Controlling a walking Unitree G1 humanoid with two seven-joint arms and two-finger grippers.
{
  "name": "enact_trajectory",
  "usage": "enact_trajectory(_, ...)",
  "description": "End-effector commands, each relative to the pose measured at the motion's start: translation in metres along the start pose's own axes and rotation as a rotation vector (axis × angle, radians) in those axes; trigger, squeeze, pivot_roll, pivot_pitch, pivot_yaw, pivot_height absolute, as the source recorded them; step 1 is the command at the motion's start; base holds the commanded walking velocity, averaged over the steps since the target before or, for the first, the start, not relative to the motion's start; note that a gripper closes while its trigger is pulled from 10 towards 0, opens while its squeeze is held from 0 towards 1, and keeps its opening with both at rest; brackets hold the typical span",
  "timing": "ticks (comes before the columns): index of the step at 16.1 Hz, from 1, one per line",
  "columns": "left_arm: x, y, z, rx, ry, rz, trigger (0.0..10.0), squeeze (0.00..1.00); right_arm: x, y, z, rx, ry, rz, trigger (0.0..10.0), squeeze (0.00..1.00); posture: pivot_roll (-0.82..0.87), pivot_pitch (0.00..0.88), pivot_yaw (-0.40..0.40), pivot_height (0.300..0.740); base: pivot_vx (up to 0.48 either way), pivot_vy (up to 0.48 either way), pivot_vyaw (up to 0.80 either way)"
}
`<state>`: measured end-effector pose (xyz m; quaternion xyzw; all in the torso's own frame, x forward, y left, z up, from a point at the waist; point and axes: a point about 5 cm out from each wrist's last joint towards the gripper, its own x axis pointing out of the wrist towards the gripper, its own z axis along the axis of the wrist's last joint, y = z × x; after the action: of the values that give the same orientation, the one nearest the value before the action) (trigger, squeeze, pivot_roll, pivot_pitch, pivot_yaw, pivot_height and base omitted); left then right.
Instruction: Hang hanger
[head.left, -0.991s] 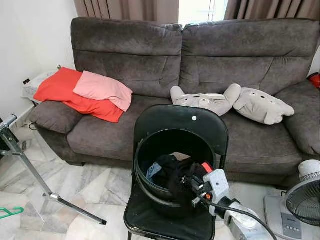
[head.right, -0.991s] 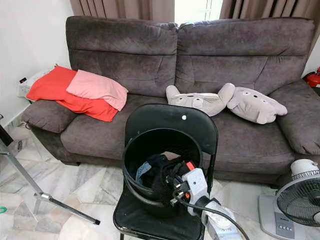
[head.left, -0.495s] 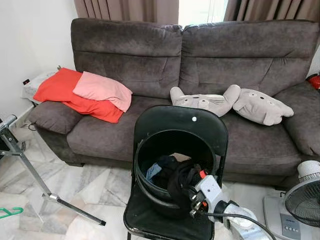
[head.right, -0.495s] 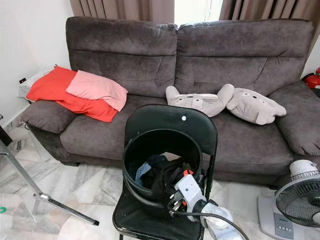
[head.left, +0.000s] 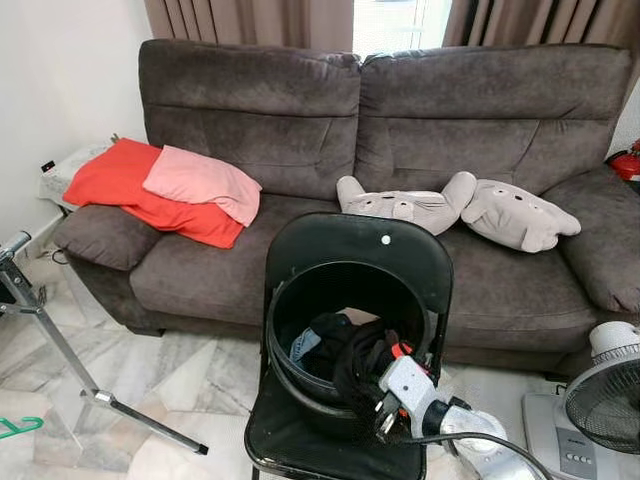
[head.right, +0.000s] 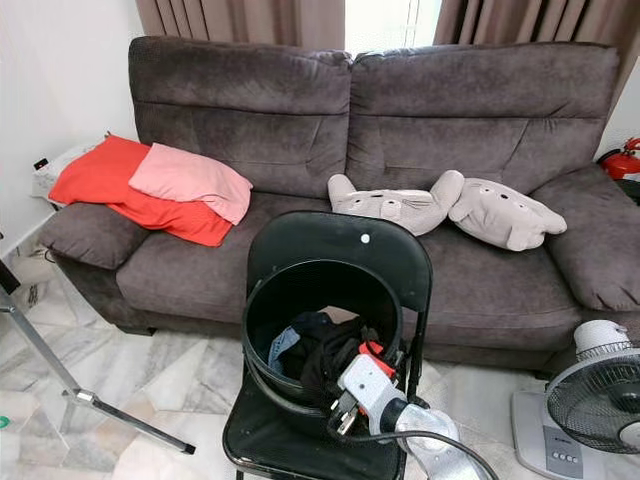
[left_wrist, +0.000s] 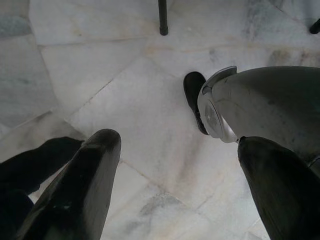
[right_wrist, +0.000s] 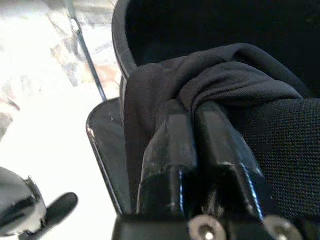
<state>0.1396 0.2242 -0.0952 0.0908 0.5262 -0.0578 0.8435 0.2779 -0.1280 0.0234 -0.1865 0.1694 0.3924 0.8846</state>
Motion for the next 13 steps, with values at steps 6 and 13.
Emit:
enact_trajectory(6,0.000,-0.001,-0.004,0.006,0.016,-0.004,10.0,0.00,-0.004,0.008,-0.020,0.075,0.059,-0.019,10.0,0.00,0.06,0.000,0.036,0.740,0.000,0.000,0.00)
enact_trajectory(13,0.000,-0.001,-0.002,0.012,0.013,-0.008,10.0,0.00,-0.034,-0.009,0.000,0.302,-0.183,-0.118,10.0,1.00,0.03,0.000,0.040,0.740,0.000,0.000,0.00)
